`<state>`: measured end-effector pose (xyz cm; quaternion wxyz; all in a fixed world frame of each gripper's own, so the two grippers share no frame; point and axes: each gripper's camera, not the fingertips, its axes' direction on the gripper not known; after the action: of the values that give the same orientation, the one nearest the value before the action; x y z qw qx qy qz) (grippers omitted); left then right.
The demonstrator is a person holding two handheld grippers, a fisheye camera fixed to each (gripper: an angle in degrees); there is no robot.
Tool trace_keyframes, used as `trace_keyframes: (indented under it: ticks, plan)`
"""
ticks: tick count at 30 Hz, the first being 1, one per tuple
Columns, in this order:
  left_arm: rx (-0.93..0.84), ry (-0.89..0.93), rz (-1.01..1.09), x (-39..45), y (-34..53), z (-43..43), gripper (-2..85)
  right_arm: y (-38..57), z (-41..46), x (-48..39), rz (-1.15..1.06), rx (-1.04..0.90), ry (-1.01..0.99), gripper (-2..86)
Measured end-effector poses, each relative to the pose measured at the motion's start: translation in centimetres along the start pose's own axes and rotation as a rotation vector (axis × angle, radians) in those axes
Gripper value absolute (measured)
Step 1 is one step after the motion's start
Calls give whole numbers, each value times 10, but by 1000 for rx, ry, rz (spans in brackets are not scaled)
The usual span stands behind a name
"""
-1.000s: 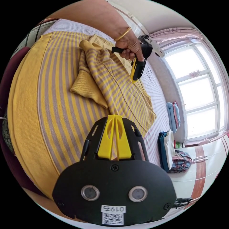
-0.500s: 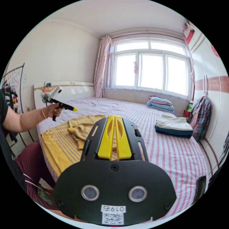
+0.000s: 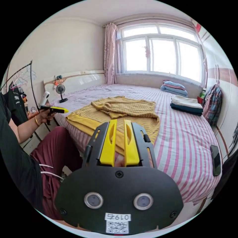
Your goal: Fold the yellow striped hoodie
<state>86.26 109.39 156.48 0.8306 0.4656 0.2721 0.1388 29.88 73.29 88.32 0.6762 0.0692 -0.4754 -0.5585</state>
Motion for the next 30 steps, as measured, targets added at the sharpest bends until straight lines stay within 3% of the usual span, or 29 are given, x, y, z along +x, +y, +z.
trace_keyframes:
  ticks: [5,15,24,30]
  plan:
    - [-21,-67,213,57,31,44,28,-4,32,-81,-172,-104,1,66]
    - [-85,-168,448,118,62,136,95,-5,85,-186,-495,-276,297,64]
    - [-113,-136,375,110,84,181,92,-20,102,-237,-644,-332,355,50]
    - [-72,2,218,86,99,188,82,-31,96,-253,-615,-332,363,18]
